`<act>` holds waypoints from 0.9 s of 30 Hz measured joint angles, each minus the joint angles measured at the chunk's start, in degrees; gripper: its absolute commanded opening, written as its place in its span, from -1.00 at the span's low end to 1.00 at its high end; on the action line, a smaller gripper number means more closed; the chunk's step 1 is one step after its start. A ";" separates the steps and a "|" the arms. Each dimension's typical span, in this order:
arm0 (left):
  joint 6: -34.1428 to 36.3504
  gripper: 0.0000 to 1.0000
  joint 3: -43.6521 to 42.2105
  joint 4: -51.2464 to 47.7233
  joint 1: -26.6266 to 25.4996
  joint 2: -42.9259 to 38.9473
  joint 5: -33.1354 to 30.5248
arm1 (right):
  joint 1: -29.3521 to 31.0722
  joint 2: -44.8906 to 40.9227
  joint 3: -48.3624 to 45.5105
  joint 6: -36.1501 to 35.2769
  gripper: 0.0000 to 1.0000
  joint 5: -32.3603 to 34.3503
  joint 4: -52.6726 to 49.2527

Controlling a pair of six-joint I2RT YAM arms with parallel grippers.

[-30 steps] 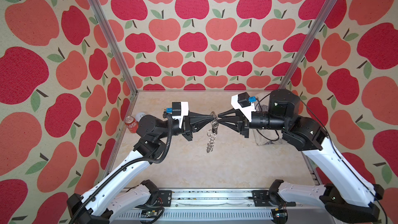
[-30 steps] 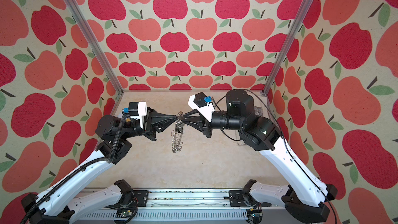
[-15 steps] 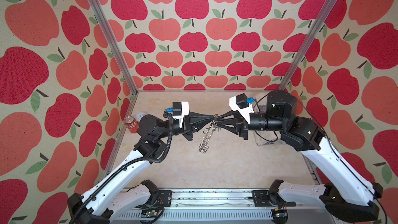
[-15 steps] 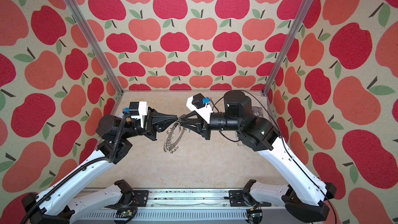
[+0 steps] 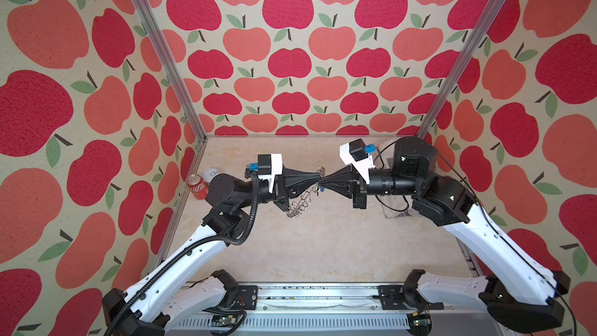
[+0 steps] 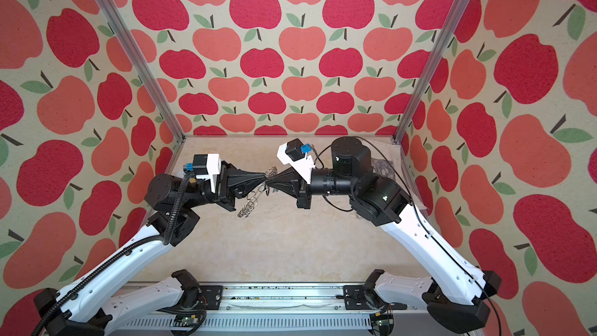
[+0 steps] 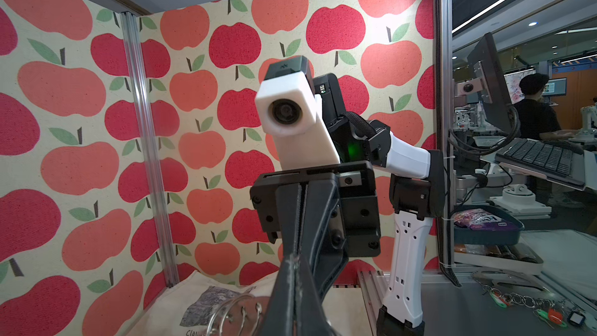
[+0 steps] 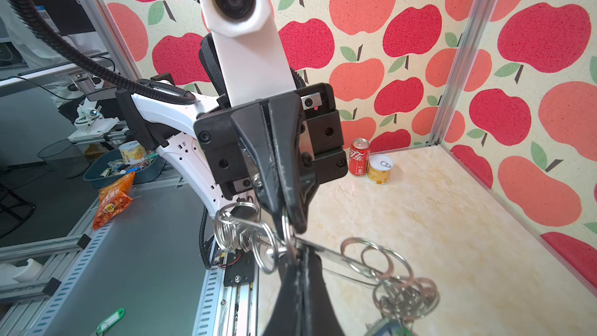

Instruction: Put the keys on the keyring

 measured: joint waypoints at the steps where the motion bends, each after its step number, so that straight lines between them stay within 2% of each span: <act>1: 0.00 -1.00 -0.13 0.35 0.00 0.00 0.00 | 0.00 0.00 -0.26 0.11 -1.00 -0.07 0.33; 9: -0.28 -1.00 -0.85 2.51 0.04 0.00 0.00 | 0.44 0.20 -0.66 0.81 -0.97 -0.02 1.40; 15: -0.46 -1.00 -1.31 2.95 0.04 0.00 -0.61 | 0.74 -0.31 -0.63 0.09 -0.56 1.33 0.17; 27: -0.50 -1.00 -1.49 3.48 0.04 0.00 -1.03 | 0.72 -2.93 -0.63 -1.03 -0.55 2.89 -0.33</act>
